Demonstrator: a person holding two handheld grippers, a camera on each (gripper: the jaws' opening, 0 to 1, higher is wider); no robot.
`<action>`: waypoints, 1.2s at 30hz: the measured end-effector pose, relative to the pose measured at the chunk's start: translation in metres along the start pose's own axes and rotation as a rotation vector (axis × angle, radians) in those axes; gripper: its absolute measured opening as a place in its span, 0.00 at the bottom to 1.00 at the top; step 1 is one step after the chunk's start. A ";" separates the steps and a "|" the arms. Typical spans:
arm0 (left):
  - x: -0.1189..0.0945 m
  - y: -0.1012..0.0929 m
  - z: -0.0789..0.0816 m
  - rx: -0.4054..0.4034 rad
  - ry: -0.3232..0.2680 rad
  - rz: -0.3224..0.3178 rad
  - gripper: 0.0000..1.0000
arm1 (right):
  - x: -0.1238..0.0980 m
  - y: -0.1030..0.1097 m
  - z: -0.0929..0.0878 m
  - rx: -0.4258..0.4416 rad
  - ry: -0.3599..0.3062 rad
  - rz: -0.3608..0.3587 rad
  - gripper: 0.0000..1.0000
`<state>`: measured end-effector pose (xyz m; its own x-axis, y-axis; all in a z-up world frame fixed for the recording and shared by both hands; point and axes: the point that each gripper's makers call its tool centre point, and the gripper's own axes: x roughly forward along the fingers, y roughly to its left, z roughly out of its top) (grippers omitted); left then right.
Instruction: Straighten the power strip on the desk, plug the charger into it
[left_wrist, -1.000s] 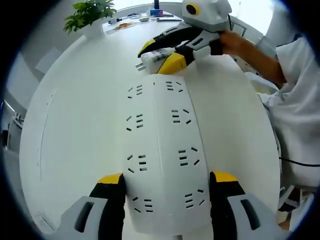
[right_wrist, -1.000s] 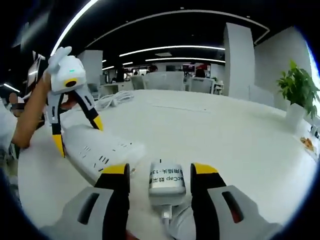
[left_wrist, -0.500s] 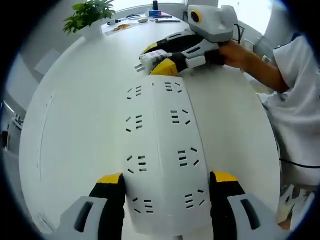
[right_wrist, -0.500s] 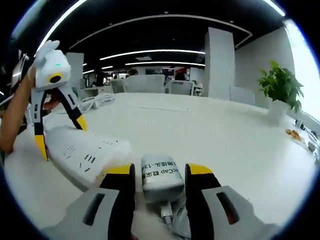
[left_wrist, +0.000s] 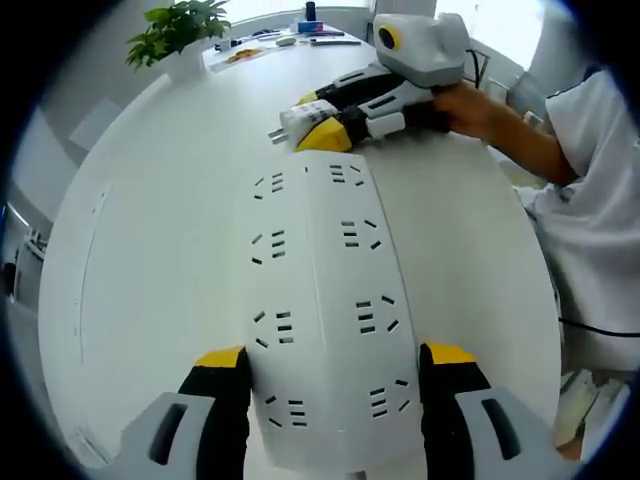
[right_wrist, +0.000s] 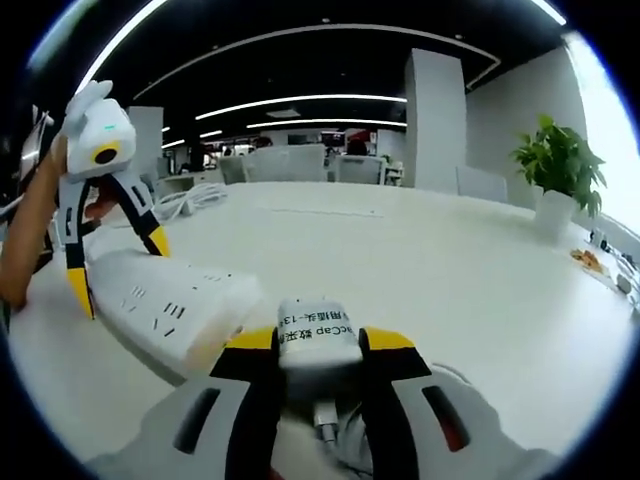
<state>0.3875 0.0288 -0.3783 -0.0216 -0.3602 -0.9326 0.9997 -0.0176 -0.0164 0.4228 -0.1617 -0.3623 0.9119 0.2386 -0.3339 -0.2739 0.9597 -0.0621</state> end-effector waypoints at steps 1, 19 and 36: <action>0.000 0.000 0.000 0.000 -0.001 0.000 0.69 | 0.000 0.000 0.000 -0.005 -0.001 -0.001 0.30; 0.000 -0.001 0.001 0.011 -0.004 -0.004 0.70 | -0.008 0.006 0.020 -0.043 -0.116 0.015 0.29; 0.001 -0.002 0.003 0.024 -0.024 -0.011 0.70 | -0.068 0.079 0.060 -0.049 0.128 0.302 0.29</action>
<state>0.3852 0.0262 -0.3779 -0.0335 -0.3819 -0.9236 0.9989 -0.0445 -0.0178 0.3575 -0.0936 -0.2883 0.7423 0.4877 -0.4595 -0.5433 0.8395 0.0132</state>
